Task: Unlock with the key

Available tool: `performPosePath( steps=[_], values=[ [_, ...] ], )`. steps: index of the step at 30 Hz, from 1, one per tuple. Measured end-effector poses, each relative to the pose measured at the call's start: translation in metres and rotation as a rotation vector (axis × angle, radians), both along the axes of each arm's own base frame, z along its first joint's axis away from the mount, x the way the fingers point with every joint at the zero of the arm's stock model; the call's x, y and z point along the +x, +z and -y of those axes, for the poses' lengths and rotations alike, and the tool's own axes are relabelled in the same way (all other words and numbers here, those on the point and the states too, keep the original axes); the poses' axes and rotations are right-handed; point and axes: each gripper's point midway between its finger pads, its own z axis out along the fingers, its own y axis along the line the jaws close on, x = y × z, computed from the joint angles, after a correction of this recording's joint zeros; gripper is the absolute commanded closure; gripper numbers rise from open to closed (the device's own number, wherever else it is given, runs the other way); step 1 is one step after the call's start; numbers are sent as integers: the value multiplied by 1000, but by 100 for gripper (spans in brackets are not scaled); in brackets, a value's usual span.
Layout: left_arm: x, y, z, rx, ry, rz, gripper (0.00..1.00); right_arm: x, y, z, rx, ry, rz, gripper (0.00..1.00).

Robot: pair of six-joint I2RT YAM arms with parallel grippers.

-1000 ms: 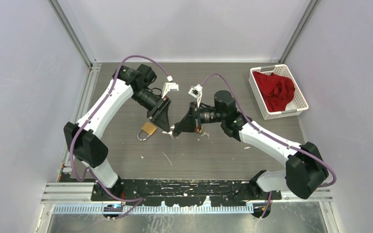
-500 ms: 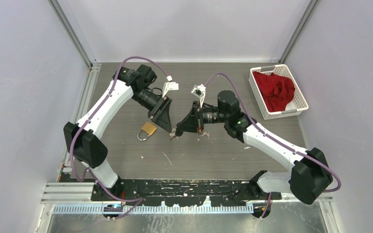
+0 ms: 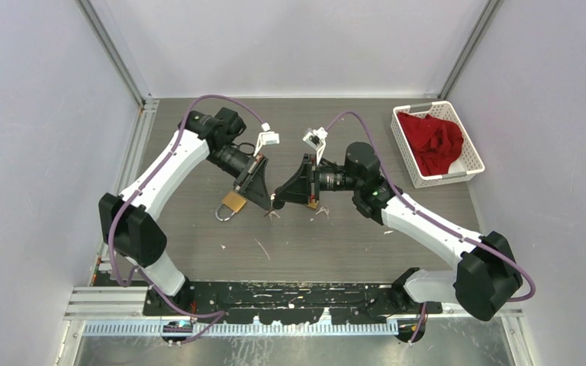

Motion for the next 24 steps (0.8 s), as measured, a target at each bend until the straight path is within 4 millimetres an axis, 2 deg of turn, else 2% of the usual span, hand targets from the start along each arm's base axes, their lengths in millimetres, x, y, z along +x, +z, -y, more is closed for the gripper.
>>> performPosePath(
  steps=[16,21,22,24],
  values=[
    [-12,9,-8,-19,-30,42,86,0,-3,-1,3,-3,-19,99],
    [-5,7,-4,-23,-2,58,78,-2,-6,-5,1,9,-35,99],
    [-3,5,-3,-18,6,59,79,-3,-6,-6,0,12,-37,99],
    [0,1,-2,-8,19,59,88,-3,-7,-6,0,14,-39,99]
  ],
)
